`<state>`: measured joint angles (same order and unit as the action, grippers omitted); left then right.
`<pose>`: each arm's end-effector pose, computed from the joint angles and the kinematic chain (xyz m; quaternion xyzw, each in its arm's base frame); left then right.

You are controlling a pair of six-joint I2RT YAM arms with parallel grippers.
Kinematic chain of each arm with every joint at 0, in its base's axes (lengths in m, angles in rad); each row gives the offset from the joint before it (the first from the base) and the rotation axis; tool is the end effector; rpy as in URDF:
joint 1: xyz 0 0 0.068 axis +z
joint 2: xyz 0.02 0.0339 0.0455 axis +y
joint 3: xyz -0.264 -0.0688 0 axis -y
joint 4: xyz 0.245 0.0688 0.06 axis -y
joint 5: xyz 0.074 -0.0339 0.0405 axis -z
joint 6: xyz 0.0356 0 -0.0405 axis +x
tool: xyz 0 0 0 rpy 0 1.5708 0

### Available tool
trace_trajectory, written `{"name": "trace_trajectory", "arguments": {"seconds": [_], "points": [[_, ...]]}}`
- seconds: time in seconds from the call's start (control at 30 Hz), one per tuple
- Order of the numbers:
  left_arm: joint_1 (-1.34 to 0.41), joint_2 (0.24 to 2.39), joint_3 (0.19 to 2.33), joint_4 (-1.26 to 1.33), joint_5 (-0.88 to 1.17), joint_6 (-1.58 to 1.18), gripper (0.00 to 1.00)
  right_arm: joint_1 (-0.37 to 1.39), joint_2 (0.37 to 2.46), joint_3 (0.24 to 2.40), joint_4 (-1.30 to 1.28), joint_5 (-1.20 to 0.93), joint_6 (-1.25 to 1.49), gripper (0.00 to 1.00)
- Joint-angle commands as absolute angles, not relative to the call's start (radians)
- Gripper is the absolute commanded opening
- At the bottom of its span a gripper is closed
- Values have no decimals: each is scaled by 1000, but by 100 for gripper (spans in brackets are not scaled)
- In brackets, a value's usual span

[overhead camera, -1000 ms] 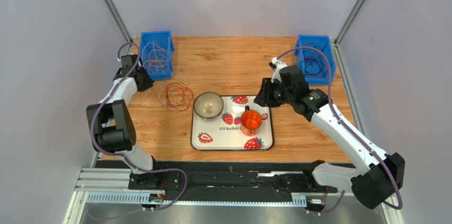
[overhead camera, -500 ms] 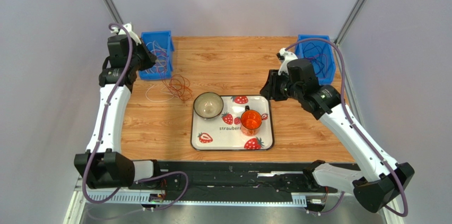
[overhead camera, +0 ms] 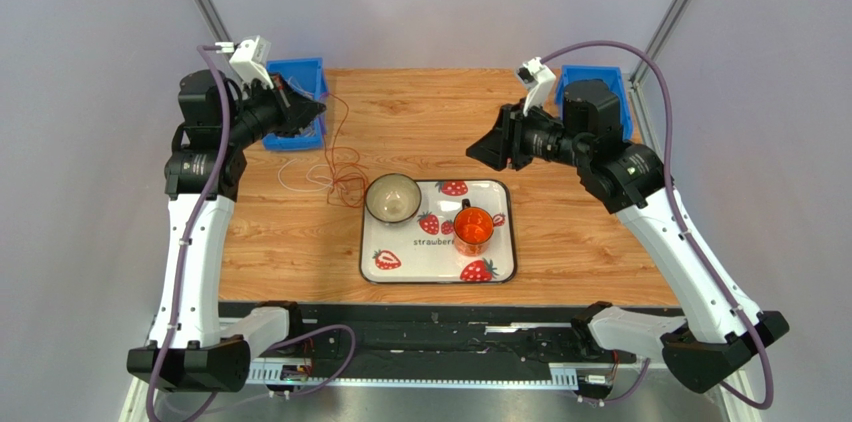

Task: Untangle the cables
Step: Pick up the cable from the cable.

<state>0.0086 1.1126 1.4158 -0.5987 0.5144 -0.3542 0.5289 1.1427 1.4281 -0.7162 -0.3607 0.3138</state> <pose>0.2197 -0.0156 0.4501 0.0088 0.7916 -0.3003 0.5320 0.1889 0.1249 0.4354 -0.1851 0.8131 0.3549 0.4227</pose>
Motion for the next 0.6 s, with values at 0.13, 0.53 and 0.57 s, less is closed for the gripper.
{"name": "trace_trajectory", "arguments": {"seconds": [0.13,0.53,0.57], "points": [[3,1058,1480,-355,848,-518,0,534,1236,1557,-513,-745,296,47],[5,1009,1526,-206,974,-664,0,548,1434,1681,-240,-825,396,56],[3,1008,1526,-204,977,-664,0,552,1446,1692,-227,-822,397,56]]}}
